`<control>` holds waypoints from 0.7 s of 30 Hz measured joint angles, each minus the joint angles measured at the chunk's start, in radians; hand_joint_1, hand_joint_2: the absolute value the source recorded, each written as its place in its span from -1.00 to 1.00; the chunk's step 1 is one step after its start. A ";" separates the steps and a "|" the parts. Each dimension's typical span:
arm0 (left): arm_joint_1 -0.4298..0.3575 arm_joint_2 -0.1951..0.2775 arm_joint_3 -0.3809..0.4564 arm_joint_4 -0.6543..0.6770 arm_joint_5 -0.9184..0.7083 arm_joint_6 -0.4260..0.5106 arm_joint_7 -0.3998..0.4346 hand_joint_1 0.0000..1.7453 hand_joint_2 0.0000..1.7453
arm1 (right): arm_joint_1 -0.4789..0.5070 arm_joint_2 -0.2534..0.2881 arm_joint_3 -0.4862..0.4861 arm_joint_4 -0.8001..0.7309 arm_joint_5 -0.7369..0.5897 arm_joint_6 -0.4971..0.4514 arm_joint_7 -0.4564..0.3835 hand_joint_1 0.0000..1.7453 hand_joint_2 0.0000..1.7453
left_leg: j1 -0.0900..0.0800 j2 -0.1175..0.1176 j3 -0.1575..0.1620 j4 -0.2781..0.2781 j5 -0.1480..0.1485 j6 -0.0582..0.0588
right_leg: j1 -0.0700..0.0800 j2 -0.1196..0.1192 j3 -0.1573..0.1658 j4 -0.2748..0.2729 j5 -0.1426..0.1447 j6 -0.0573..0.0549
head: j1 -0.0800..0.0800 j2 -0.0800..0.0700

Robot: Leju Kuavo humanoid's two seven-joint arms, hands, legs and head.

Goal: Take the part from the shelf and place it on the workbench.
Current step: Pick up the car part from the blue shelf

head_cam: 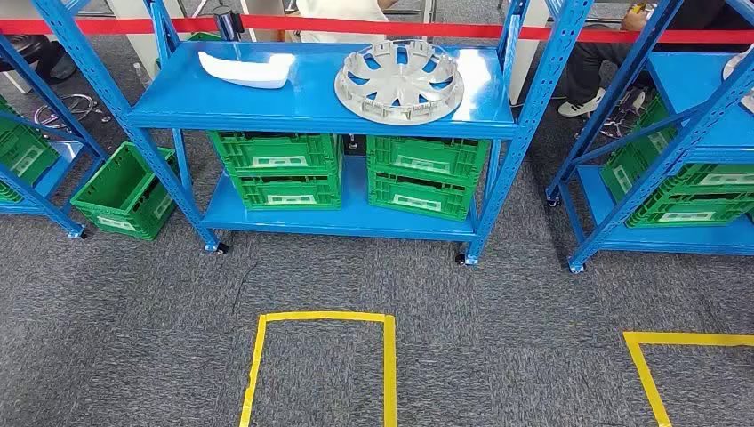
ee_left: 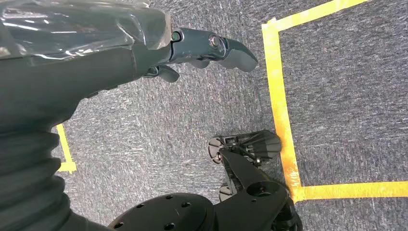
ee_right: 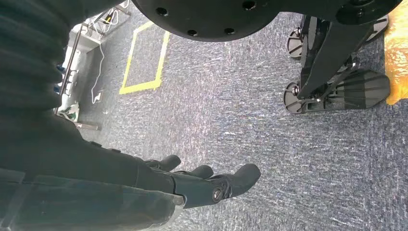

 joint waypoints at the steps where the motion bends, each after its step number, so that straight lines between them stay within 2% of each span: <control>1: 0.000 0.000 0.000 0.000 0.000 0.000 0.000 -1.00 -1.00 | 0.000 0.000 0.000 0.000 0.000 0.000 0.000 -1.00 -1.00 | 0.000 0.000 0.000 0.000 0.000 0.000 | 0.000 0.000 0.000 0.000 0.000 0.000 | 0.000 0.000; 21: 0.000 0.000 0.000 0.000 0.000 0.000 0.000 -1.00 -1.00 | 0.000 0.000 0.000 0.000 0.000 0.000 0.000 -1.00 -1.00 | 0.000 0.000 0.000 0.000 0.000 0.000 | 0.000 0.000 0.000 0.000 0.000 0.000 | 0.000 0.000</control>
